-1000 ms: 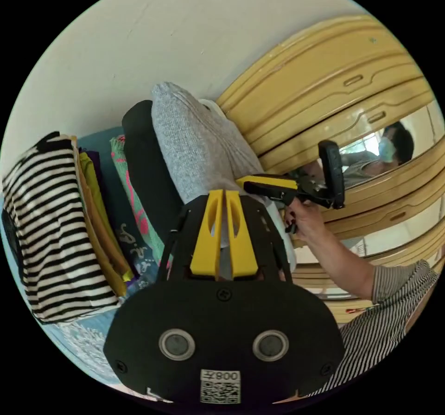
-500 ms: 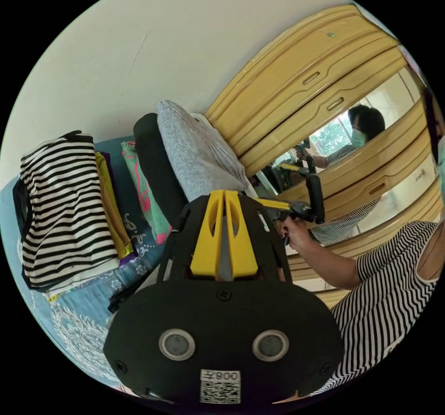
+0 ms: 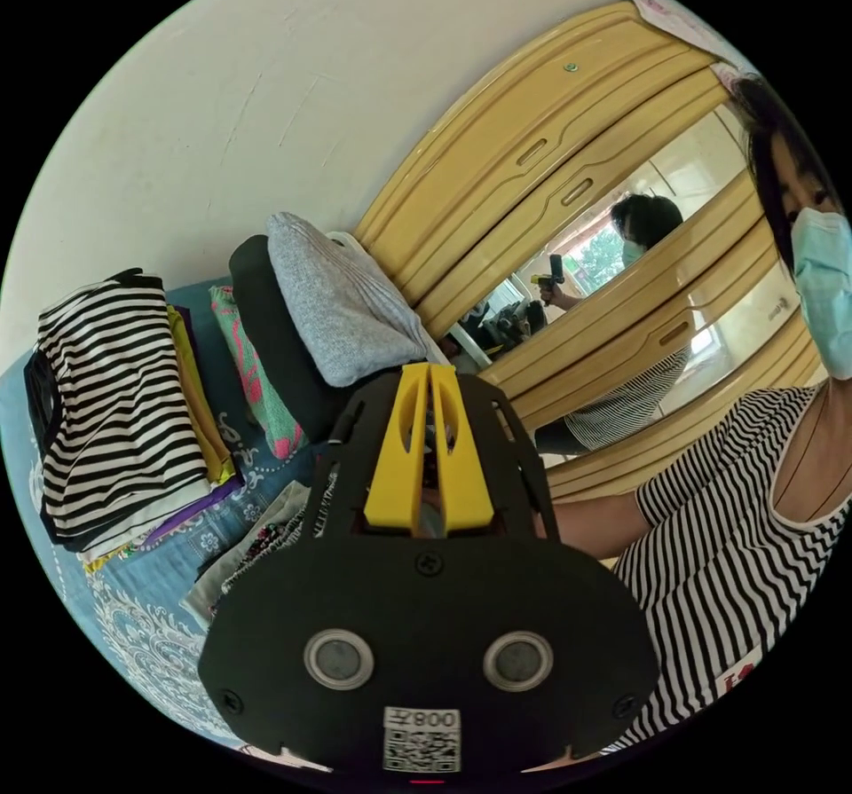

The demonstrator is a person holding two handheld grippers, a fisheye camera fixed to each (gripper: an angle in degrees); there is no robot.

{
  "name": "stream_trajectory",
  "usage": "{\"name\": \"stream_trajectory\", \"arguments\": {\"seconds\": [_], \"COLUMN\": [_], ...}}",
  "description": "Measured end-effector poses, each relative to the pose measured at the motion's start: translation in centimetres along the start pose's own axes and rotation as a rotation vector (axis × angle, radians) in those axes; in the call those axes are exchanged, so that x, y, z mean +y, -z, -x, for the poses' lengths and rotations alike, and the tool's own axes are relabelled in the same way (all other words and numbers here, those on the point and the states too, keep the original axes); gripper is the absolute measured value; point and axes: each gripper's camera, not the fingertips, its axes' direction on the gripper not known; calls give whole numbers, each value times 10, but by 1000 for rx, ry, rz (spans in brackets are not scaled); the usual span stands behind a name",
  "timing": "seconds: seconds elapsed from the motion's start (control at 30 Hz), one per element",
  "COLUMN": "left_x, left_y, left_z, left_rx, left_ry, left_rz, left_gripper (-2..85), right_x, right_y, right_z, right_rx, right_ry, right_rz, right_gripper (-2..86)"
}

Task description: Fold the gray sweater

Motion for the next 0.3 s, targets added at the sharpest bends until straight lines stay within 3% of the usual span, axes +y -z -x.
{"name": "stream_trajectory", "arguments": {"seconds": [0.3], "left_x": [33], "left_y": [34], "left_z": [10], "left_rx": [47], "left_ry": [-30], "left_rz": [-34], "left_gripper": [2], "right_x": [40], "right_y": [11], "right_z": [-12], "right_rx": [-93], "right_ry": [-96], "right_rz": [-116], "right_gripper": [31]}}
